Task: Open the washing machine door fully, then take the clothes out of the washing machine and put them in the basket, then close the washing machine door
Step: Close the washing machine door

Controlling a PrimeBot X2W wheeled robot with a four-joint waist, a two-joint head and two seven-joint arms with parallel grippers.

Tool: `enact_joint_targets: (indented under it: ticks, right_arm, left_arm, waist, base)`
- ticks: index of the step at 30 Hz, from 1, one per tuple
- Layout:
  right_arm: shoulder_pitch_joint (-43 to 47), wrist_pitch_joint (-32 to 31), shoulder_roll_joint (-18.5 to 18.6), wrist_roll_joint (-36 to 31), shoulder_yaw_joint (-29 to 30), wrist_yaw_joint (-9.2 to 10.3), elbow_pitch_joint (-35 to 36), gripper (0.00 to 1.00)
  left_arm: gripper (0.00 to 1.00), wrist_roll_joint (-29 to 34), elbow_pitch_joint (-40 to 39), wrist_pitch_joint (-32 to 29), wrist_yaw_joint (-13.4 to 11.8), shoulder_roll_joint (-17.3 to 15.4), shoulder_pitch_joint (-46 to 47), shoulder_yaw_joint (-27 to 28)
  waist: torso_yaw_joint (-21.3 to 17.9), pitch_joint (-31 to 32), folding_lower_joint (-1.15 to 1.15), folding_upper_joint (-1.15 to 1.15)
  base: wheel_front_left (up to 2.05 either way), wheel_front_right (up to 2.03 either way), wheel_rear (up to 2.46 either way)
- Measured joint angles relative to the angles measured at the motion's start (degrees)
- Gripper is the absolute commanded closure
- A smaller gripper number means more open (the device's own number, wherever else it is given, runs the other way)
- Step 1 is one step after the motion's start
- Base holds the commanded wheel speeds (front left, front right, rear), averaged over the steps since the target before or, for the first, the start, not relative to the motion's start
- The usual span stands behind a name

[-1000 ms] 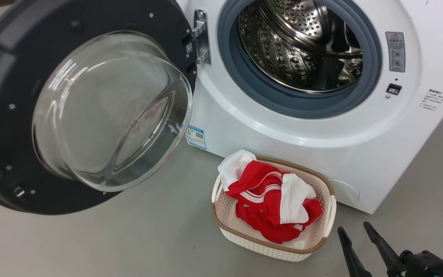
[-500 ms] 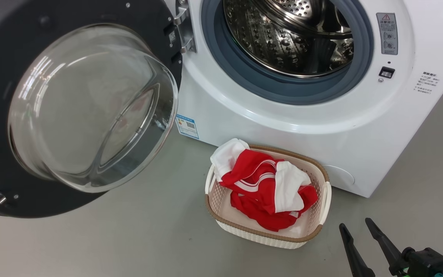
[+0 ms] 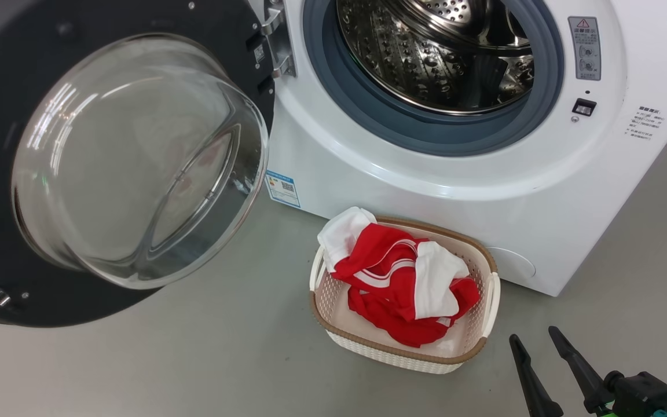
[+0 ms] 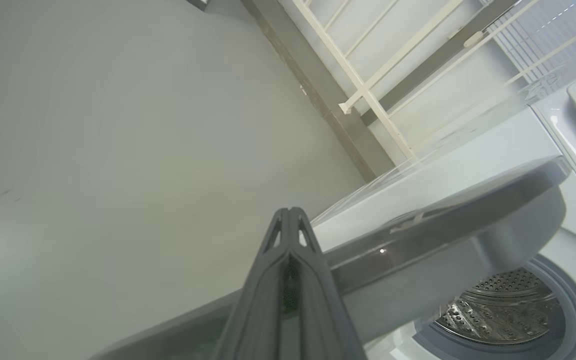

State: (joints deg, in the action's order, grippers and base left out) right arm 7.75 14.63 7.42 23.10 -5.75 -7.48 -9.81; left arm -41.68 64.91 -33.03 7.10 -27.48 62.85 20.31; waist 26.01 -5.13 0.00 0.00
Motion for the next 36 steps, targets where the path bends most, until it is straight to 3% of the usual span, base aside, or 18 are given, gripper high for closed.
enact_joint_targets:
  ticks: [6, 13, 25, 36]
  right_arm:
    - [-0.04, 0.00, -0.08, 0.00, 0.03, 0.00, 0.02, 0.00]
    - [-0.03, 0.00, -0.37, 0.00, 0.04, 0.00, -0.01, 0.00]
    - [-0.02, 0.00, -0.55, 0.00, 0.74, 0.00, -0.02, 0.00]
    - [0.00, 0.00, -1.03, 0.00, 0.77, 0.00, -0.08, 0.00]
  left_arm:
    - [1.00, -5.70, -7.79, -10.12, -0.01, -0.38, -4.18, -3.07]
    - [1.00, -12.20, -19.31, -17.69, -0.02, -1.90, -11.00, -7.13]
    - [1.00, -23.29, -33.20, -22.87, -0.01, -2.05, -18.52, -12.78]
    - [1.00, -31.60, -42.70, -24.04, -0.02, -2.50, -21.68, -17.20]
  waist:
    - [0.10, 0.52, 0.00, 0.00]
    - [-0.17, 1.54, 0.00, 0.00]
    - [-0.76, 2.30, 0.00, 0.00]
    - [-1.69, 3.14, 0.00, 0.00]
  base:
    - [0.00, 0.00, 0.00]
    - [0.00, 0.00, 0.00]
    - [0.00, 0.00, 0.00]
    - [0.00, 0.00, 0.00]
